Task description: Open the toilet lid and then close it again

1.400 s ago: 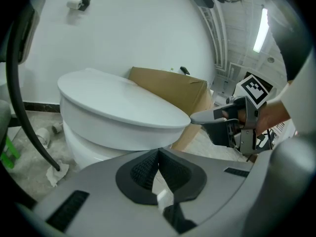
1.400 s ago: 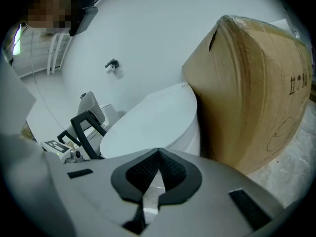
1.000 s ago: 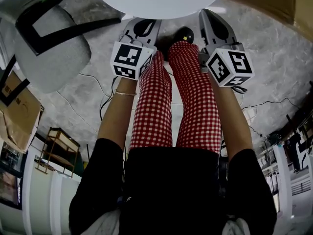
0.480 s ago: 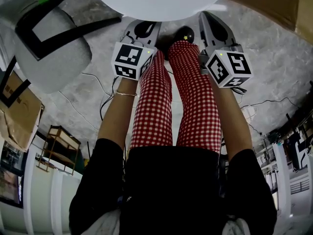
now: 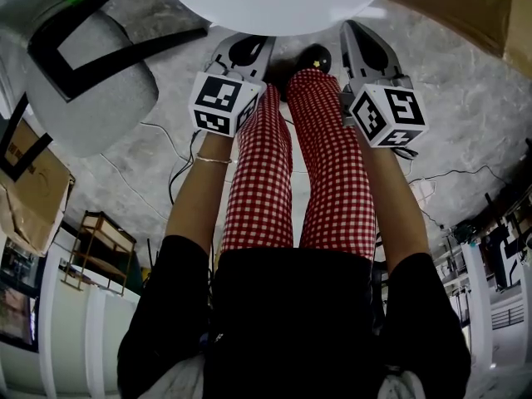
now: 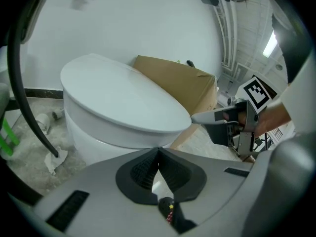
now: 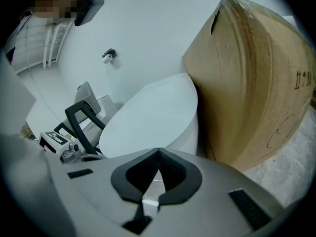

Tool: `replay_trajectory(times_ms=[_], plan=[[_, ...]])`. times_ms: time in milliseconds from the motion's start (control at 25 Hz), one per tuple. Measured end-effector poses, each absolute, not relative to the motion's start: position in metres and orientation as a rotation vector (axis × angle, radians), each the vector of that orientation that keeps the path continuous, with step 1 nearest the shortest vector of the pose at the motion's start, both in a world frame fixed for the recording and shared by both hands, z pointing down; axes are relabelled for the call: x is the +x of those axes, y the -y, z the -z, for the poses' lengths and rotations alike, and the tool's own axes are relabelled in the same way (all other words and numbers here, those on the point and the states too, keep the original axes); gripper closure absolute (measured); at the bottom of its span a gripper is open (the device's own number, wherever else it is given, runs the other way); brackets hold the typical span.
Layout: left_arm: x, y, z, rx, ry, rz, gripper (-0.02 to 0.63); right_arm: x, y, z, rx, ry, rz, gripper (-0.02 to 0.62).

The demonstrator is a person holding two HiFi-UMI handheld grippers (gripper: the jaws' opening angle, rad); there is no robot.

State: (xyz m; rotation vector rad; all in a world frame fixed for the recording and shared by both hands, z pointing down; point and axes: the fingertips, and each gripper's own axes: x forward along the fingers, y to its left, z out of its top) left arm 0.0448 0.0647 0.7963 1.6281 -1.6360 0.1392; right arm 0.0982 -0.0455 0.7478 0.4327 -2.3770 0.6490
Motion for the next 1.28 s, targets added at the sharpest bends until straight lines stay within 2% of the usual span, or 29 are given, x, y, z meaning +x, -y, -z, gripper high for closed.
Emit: replay_trajectory(times_ms=[600,1280], plan=[[0.046,-0.079,-0.777,1.642,1.647,-0.151,0.602,0.093,0.04,-0.737,0.461,2.378,-0.676,0.575],[0.069,-0.078,-0.713,1.768,1.619,-0.212,0.602,0.089,0.004,-0.688,0.332,2.417,-0.656,0.575]])
